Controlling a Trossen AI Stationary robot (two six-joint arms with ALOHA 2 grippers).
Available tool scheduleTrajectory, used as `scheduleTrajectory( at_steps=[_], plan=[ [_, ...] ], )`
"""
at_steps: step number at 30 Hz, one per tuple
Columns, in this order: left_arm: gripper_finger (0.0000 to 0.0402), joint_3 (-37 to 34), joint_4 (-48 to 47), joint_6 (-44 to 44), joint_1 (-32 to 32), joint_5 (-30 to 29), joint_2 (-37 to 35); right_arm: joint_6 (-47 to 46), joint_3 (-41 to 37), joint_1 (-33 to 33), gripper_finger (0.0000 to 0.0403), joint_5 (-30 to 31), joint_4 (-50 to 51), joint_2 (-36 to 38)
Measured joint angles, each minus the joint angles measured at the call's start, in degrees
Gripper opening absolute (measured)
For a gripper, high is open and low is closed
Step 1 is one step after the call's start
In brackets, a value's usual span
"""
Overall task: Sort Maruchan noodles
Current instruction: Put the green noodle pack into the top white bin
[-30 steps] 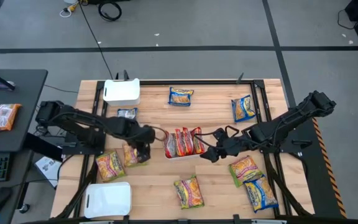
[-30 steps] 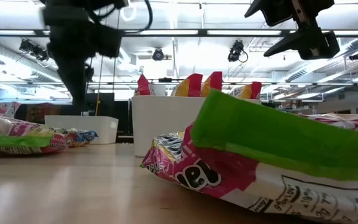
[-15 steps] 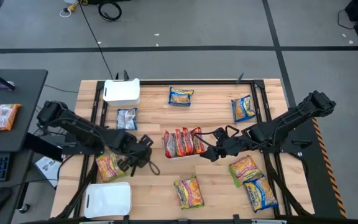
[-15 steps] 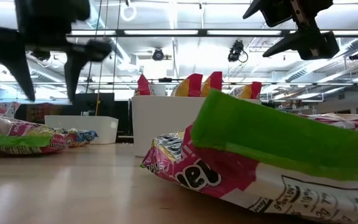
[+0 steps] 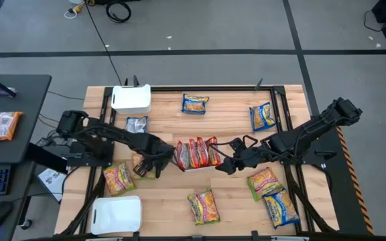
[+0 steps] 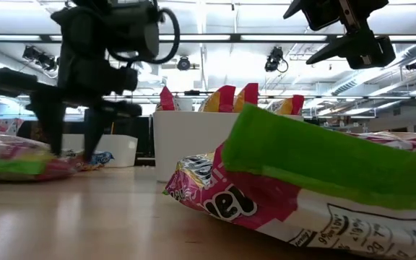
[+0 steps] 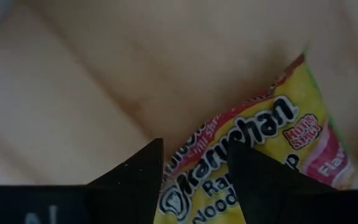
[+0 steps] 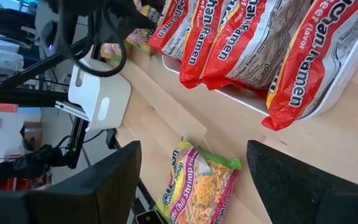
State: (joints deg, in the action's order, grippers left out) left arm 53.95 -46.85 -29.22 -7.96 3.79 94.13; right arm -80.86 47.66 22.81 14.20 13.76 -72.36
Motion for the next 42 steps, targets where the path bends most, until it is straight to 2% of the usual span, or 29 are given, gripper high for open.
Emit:
scheduleTrajectory(
  at_steps=[4, 10, 14, 18, 24, 32, 39, 42],
  plan=[
    [0.017, 0.0, -2.7, -3.1, 0.2, 4.0, 0.7, 0.0, 0.0, 0.1, 0.0295, -0.5, 0.0, 0.0],
    [0.0164, 0.8, -7.1, -3.3, 0.0, 2.6, 0.7, 1.4, 0.0, 0.1, 0.0295, -0.8, 0.0, 0.0],
    [0.0164, 4.2, -14.4, -0.8, -0.3, 2.6, 0.7, 2.5, 0.0, 0.1, 0.0295, -0.8, 0.1, 0.0],
    [0.0164, 8.4, -20.2, -4.3, -1.5, 2.5, 0.7, 3.4, 0.0, 0.0, 0.0295, -0.5, 0.1, 0.0],
    [0.0164, 10.7, -17.8, -7.0, -0.5, 5.6, 3.8, 3.2, 0.0, -0.1, 0.0295, 1.4, 0.1, 0.0],
    [0.0164, 10.7, -19.8, -12.2, 0.3, 3.5, 13.3, 1.0, 0.0, 1.6, 0.0295, 4.2, -0.5, 0.0],
    [0.0162, 10.7, -19.4, -17.8, -1.3, 3.1, 14.6, 0.9, 0.0, 3.4, 0.0295, 5.1, -0.7, 0.0],
    [0.0144, 10.7, -19.4, -20.9, -2.0, 3.1, 14.6, 0.9, 0.0, 3.5, 0.0295, 5.8, -0.3, 0.0]
  ],
)
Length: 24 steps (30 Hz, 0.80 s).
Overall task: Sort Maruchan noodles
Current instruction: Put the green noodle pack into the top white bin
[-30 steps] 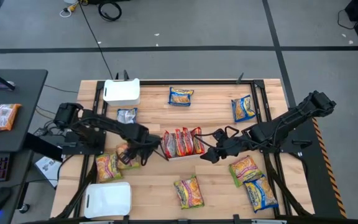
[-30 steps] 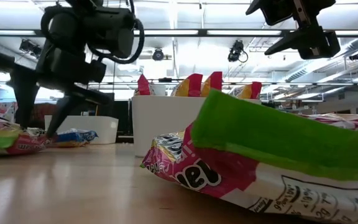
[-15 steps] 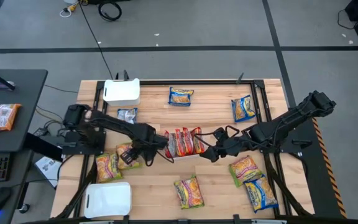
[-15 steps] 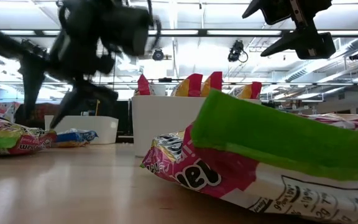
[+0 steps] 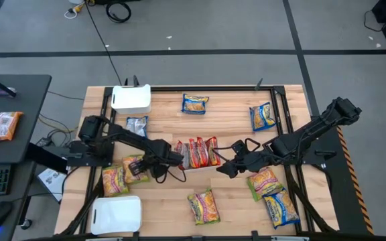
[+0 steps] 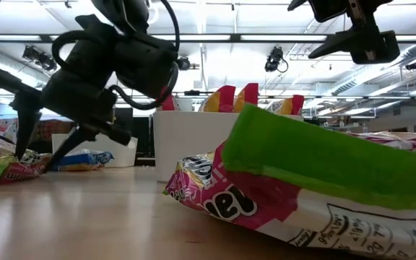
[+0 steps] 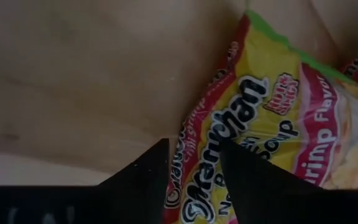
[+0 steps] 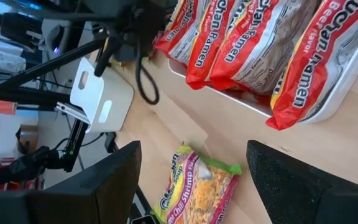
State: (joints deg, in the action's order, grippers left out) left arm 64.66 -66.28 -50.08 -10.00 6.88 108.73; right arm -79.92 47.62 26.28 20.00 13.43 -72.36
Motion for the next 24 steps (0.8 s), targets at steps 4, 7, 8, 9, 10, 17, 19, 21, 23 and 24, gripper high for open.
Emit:
scheduleTrajectory(
  at_steps=[4, 7, 8, 9, 10, 17, 19, 21, 23, 24],
  plan=[
    [0.0091, 0.0, -0.5, -2.9, -1.4, 0.0, 0.0, 0.4, 0.0, 0.0, 0.0295, 0.1, 0.1, 0.0],
    [0.0034, 0.0, -1.2, -3.1, -2.7, -0.8, 0.0, 0.6, 0.0, 0.0, 0.0295, 0.1, 0.5, 0.0],
    [0.0018, 0.0, -1.6, -2.7, -3.0, -1.3, 0.0, 0.8, 0.0, 0.0, 0.0295, 0.1, 0.5, 0.0],
    [0.001, 0.0, -2.1, -1.5, -3.3, -1.9, 0.0, 1.1, 0.0, 0.0, 0.0295, 0.1, 0.5, 0.0],
    [0.0009, 0.2, -3.1, -0.6, -3.6, -2.2, 0.0, 1.3, 0.0, 0.0, 0.0295, 0.1, 0.5, 0.0],
    [0.0004, 5.5, -14.0, 6.2, -3.7, -4.3, -2.3, 2.1, 0.0, -0.1, 0.0295, 0.0, 0.9, 0.0],
    [0.0003, 7.4, -15.8, 6.3, -3.7, -6.4, -4.5, 2.1, 0.0, -0.1, 0.0295, 0.0, 1.2, 0.0],
    [0.0003, 9.3, -17.0, 6.2, -3.7, -9.6, -7.2, 2.1, 0.0, -0.1, 0.0295, 0.0, 1.8, 0.0],
    [0.0003, 11.3, -19.3, 5.6, -3.3, -13.1, -9.9, 1.9, 0.0, 0.0, 0.0295, 0.0, 2.4, 0.0],
    [0.0002, 12.4, -21.0, 4.8, -2.9, -14.7, -11.1, 1.3, 0.0, 0.0, 0.0295, 0.0, 2.7, 0.0]
  ],
)
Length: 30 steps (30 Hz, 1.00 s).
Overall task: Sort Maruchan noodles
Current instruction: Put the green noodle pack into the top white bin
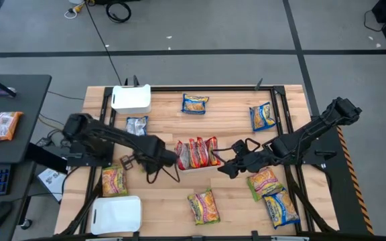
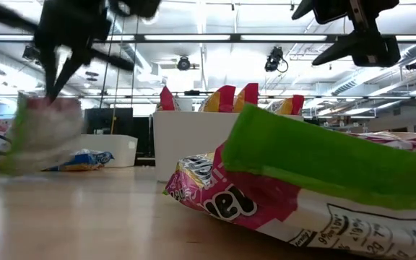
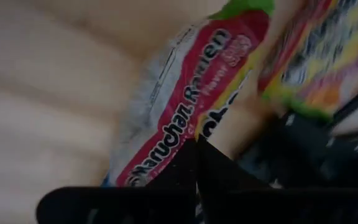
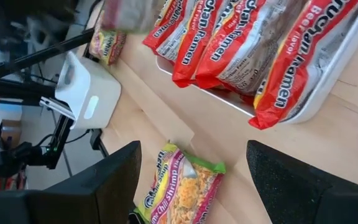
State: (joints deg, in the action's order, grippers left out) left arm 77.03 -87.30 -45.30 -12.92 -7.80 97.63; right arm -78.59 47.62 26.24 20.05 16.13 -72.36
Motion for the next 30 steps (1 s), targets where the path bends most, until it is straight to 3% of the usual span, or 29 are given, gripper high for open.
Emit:
scheduleTrajectory(
  at_steps=[4, 13, 24, 30],
  plan=[
    [0.0002, 3.1, -2.4, -1.9, 3.4, -9.0, -6.3, -2.7, 0.0, 0.0, 0.0295, 0.0, 1.7, 0.0],
    [0.0001, 4.7, -2.6, -7.1, 20.0, -17.4, -17.6, -1.8, 0.0, 0.0, 0.0295, -0.4, 1.6, 0.0],
    [0.0001, 4.7, 6.9, -18.7, 42.3, -23.1, -18.4, 2.0, 0.0, -3.3, 0.0295, -0.8, 1.8, 0.0],
    [0.0001, 4.7, 10.4, -23.2, 51.5, -25.5, -17.4, 6.8, 0.0, -5.5, 0.0295, -5.0, 1.7, 0.0]
  ],
)
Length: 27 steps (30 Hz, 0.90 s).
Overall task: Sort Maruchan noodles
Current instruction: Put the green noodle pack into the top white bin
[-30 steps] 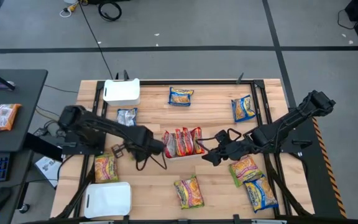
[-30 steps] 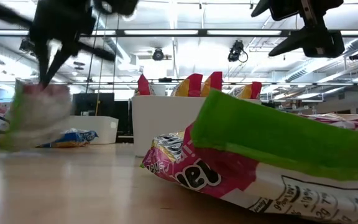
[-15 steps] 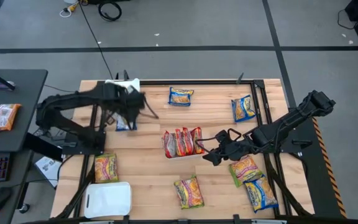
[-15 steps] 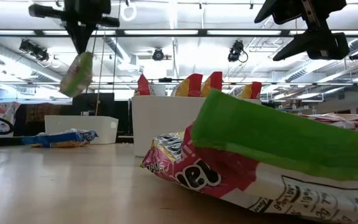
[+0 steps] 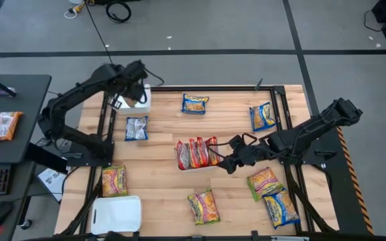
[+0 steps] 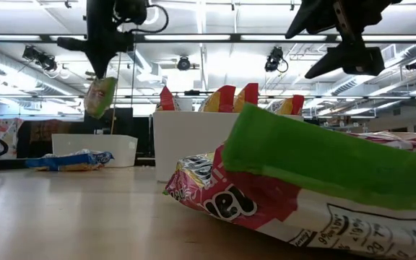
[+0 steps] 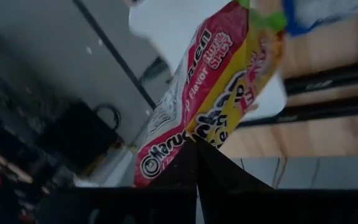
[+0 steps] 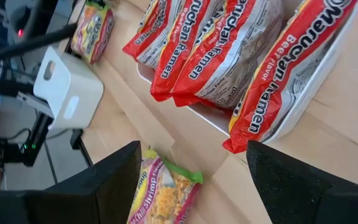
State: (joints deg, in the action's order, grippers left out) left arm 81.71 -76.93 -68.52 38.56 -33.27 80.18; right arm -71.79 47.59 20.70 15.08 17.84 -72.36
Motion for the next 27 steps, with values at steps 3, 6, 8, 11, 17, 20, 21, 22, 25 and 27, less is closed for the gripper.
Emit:
scheduleTrajectory(
  at_steps=[3, 6, 8, 11, 17, 20, 21, 22, 25, 27],
  plan=[
    [0.0, 0.0, 1.5, -0.1, 2.3, -0.7, 1.2, 1.6, 0.0, -0.9, 0.0295, -1.7, -0.1, 0.0],
    [0.0, 0.0, 2.5, -1.4, 3.9, -0.6, 2.4, 2.6, 0.0, -2.0, 0.0295, -3.4, -0.2, 0.0],
    [0.0001, 0.0, 4.4, -3.4, 5.2, 0.1, 3.8, 3.3, 0.0, -3.0, 0.0295, -4.4, -0.2, 0.0],
    [0.0001, 0.0, 8.5, -5.3, 7.4, 1.1, 6.2, 3.5, 0.0, -4.5, 0.0295, -5.1, -0.2, 0.0],
    [0.0002, 0.0, 10.2, -6.5, 8.4, 4.5, 12.4, 4.2, 0.0, -7.8, 0.0295, -9.0, -1.1, 0.0],
    [0.0002, -0.1, 10.7, -9.0, 7.8, 8.3, 14.4, 5.1, 0.0, -9.2, 0.0295, -10.1, -1.9, 0.0],
    [0.0002, -0.1, 11.2, -9.0, 7.6, 9.5, 14.7, 5.6, 0.0, -9.8, 0.0295, -10.4, -1.9, 0.0],
    [0.0003, -0.1, 11.8, -8.7, 7.3, 10.5, 15.1, 6.1, 0.0, -10.3, 0.0295, -10.7, -1.9, 0.0],
    [0.0003, -0.1, 12.4, -6.7, 6.4, 14.7, 15.6, 8.2, 0.0, -11.7, 0.0295, -10.7, -1.9, 0.3],
    [0.0003, -0.3, 12.9, -4.9, 5.5, 18.3, 15.6, 10.0, 0.0, -12.5, 0.0295, -10.7, -2.3, 0.7]
  ],
)
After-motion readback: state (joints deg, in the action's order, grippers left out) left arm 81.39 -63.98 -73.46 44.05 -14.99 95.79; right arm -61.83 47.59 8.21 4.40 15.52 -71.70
